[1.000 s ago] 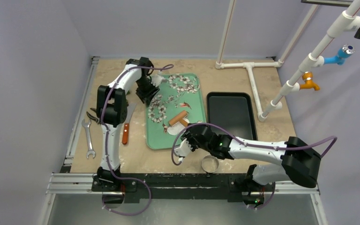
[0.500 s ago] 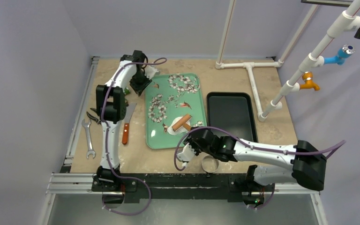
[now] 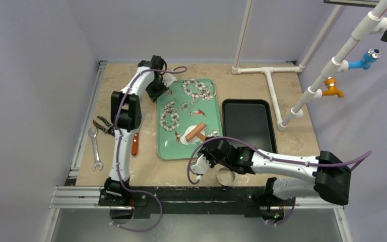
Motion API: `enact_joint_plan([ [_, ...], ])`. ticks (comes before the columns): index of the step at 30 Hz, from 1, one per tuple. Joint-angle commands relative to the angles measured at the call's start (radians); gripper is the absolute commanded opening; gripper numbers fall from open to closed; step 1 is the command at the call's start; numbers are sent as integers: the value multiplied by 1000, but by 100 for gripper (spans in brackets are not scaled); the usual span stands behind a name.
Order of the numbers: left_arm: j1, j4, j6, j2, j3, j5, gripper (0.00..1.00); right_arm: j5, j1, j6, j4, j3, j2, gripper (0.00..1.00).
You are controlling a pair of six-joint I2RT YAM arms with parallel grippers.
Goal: Roll out the dumpling wrappers from the dough
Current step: Flatten out the dough on the work surface.
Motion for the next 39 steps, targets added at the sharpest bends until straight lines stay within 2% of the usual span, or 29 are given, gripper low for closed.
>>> enact_joint_plan([
  [1,-48,-1,37,38,59,-5,27,-8,2,9,-3,10,-2,0],
  [8,-41,42,4,78,220,-17,30,-7,-20,-18,24,36,24,0],
  [12,-34,62,-18,-12,145,44,31,-5,-27,-57,-9,82,16,0],
  [15,-33,67,8,-175,-16,140,31,-11,-27,-57,-66,119,18,0],
  [17,-34,80,59,-366,-193,273,33,-28,-27,-49,-107,130,12,0],
  [20,-43,119,110,-593,-477,367,38,-74,-30,-36,-136,125,-8,0],
  [22,-55,107,111,-682,-636,390,38,-63,-33,-44,-99,95,0,0],
  [24,-63,102,117,-751,-734,417,38,-66,-38,-48,-39,80,33,0],
  [27,-71,188,162,-885,-963,473,39,-85,-61,-56,36,96,133,0],
  [31,-71,192,276,-1027,-1115,653,50,-143,-108,-86,97,125,198,0],
  [33,-75,229,282,-1084,-1181,706,53,-114,-110,-87,70,130,202,0],
  [36,-117,310,321,-1149,-1293,653,57,-65,-97,-79,15,100,140,0],
  [39,-232,378,419,-1189,-1424,536,60,-26,-79,-65,-48,63,62,0],
])
